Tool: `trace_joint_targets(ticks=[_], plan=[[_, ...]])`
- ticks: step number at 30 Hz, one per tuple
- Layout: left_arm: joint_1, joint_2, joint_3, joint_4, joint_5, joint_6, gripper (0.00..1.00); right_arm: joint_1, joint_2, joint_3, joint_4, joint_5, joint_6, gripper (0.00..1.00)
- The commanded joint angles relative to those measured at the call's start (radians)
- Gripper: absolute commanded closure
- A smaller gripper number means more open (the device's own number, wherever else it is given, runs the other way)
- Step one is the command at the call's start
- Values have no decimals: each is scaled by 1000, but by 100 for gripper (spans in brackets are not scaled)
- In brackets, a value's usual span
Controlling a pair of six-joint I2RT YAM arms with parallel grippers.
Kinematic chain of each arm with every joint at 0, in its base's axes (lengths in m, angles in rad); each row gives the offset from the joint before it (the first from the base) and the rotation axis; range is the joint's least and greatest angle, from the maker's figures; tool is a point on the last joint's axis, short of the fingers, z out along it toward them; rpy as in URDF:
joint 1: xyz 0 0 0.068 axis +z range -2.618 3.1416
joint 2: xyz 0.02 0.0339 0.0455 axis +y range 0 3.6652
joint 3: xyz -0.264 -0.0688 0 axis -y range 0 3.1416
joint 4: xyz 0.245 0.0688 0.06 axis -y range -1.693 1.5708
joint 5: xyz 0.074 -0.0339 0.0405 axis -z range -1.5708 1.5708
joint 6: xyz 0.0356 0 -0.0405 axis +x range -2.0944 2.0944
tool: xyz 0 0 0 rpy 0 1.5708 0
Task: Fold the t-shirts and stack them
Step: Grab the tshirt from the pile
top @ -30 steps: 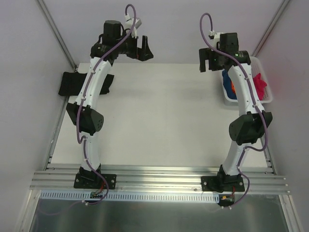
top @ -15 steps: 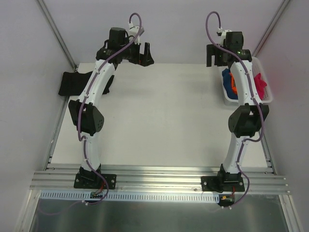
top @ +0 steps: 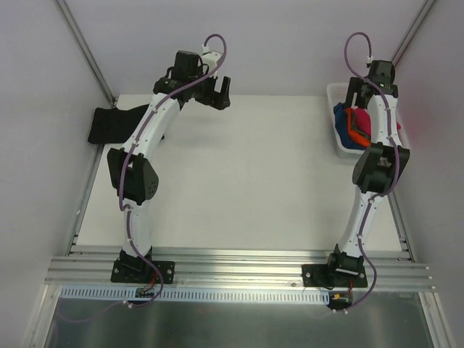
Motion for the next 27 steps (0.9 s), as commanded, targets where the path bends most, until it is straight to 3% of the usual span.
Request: trace_joint_targets(ticks=[1,4,10,17,20,21,23,24,25,27], plan=[[-28,-60,3,4,-50,66,1,-29,-9,17,56,73,37,8],[-31,-57,-7,4,-55,67,1,-48,-1,14,65,112,33,8],[-32,-59,-7,4,-50,53,1,-63,5,-20,30,34,48,10],[-46,-57,-5,5,-79,71,1,-71,26,-147,-75,-283,95,15],[-54,-54,-1,4,-95,86,1,-72,36,-166,-76,-324,99,34],[-60,-51,3,4,-99,94,1,-72,42,-153,-75,-327,99,51],[-67,-50,3,4,-108,99,1,-72,45,-138,-70,-316,106,73],[-72,-50,3,4,-118,102,1,-72,45,-132,-68,-313,106,90],[-75,-51,1,4,-118,103,1,-72,39,-124,-68,-310,106,98],[-80,-54,-2,4,-119,100,1,-72,11,-123,-70,-298,112,99]])
